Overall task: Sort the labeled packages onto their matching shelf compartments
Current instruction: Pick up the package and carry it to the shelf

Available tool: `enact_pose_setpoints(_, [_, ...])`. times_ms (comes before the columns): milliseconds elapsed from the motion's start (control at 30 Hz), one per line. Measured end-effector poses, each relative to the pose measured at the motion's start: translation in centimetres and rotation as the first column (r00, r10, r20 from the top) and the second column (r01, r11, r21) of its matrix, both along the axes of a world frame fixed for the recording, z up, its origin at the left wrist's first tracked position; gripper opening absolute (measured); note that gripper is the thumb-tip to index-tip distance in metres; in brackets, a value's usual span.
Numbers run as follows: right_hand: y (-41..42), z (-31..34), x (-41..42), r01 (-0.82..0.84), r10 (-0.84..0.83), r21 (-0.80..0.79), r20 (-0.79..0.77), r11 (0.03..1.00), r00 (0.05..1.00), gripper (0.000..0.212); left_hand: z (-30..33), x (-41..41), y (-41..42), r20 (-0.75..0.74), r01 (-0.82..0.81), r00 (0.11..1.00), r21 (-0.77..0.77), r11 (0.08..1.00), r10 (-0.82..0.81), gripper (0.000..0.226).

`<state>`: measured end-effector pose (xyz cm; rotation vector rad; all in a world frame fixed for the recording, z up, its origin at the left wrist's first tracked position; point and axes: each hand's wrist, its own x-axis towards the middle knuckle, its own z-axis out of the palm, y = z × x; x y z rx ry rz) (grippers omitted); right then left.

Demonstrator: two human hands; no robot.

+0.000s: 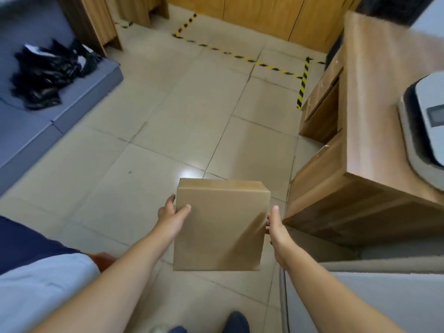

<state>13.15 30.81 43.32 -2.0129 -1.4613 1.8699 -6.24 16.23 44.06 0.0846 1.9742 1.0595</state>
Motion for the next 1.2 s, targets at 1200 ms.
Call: enact_pose_setpoints(1200, [-8.3,29.3,0.9,0.121,-0.098,0.051,-0.327,0.991,0.940,0.068,29.5,-4.5,-8.5,-0.231,0.328,0.933,0.225,0.917,-0.277,0.032])
